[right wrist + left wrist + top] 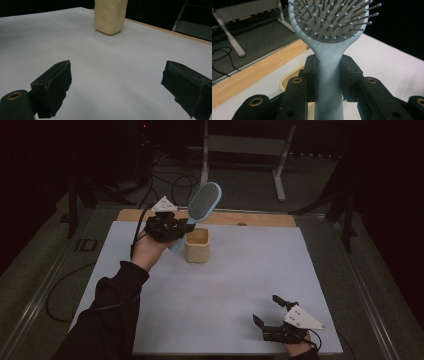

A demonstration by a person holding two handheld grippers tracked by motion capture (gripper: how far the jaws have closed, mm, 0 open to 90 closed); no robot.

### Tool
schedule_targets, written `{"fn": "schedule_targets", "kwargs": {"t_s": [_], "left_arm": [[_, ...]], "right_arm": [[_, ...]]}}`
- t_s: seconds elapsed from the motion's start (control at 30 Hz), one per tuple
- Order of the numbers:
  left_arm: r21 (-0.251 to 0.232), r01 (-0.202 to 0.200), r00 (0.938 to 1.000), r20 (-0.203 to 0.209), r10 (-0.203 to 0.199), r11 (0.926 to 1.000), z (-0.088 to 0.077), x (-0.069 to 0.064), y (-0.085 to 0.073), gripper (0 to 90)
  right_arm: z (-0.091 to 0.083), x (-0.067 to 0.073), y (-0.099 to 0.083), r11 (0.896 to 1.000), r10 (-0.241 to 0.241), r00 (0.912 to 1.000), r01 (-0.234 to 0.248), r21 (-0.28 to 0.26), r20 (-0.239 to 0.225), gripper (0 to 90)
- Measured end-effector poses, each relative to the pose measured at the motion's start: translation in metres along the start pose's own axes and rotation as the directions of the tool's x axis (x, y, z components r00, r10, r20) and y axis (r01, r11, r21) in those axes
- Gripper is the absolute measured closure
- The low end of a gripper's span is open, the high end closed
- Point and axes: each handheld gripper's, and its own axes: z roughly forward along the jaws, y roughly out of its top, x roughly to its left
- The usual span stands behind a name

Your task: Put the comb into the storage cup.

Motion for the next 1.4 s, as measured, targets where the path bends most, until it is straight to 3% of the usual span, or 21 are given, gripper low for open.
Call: {"fn": "schedule_targets", "kwargs": {"t_s": [0.2,0.33,0.7,0.83,1.0,1.13,1.2,1.4], "left_arm": [[-0.045,-0.001,0.9998,-0.018,0.001,0.999,0.003,-0.001,0.014,70.1],[-0.076,0.03,0.9995,-0.003,-0.03,0.9966,0.008,0.004,0.02,70.1],[-0.126,0.039,0.9992,0.001,-0.039,0.9913,0.031,0.011,0.027,70.1],[-0.162,0.032,0.9995,0.013,-0.03,0.9863,0.037,0.014,0.028,70.1],[-0.229,0.056,0.9983,0.025,-0.052,0.9719,0.041,0.018,0.03,70.1],[-0.234,0.046,0.9989,0.002,-0.047,0.9712,0.046,0.02,0.029,70.1],[-0.246,0.06,0.9982,0.015,-0.058,0.9674,0.048,0.023,0.027,70.1],[-0.302,0.055,0.9982,-0.006,-0.059,0.9519,0.054,0.029,0.021,70.1]], "right_arm": [[-0.001,-0.001,0.0,1.0,0.002,1.0,-0.002,-0.004,0.004,8.8],[-0.001,0.0,0.0,1.0,0.003,1.0,-0.003,-0.005,0.003,8.8],[-0.002,0.0,0.0,1.0,0.002,1.0,-0.002,-0.006,0.005,8.8],[-0.003,0.0,0.0,1.0,0.0,1.0,0.0,-0.005,0.006,8.8],[-0.003,0.0,0.0,1.0,0.001,1.0,-0.001,-0.007,0.006,8.8],[-0.004,0.0,0.0,1.0,0.003,1.0,-0.003,-0.009,0.004,8.8],[-0.004,0.0,0.0,1.0,0.007,1.0,-0.007,-0.008,0.004,8.8],[-0.004,0.0,0.0,1.0,0.008,1.0,-0.008,-0.011,0.005,8.8]]}}
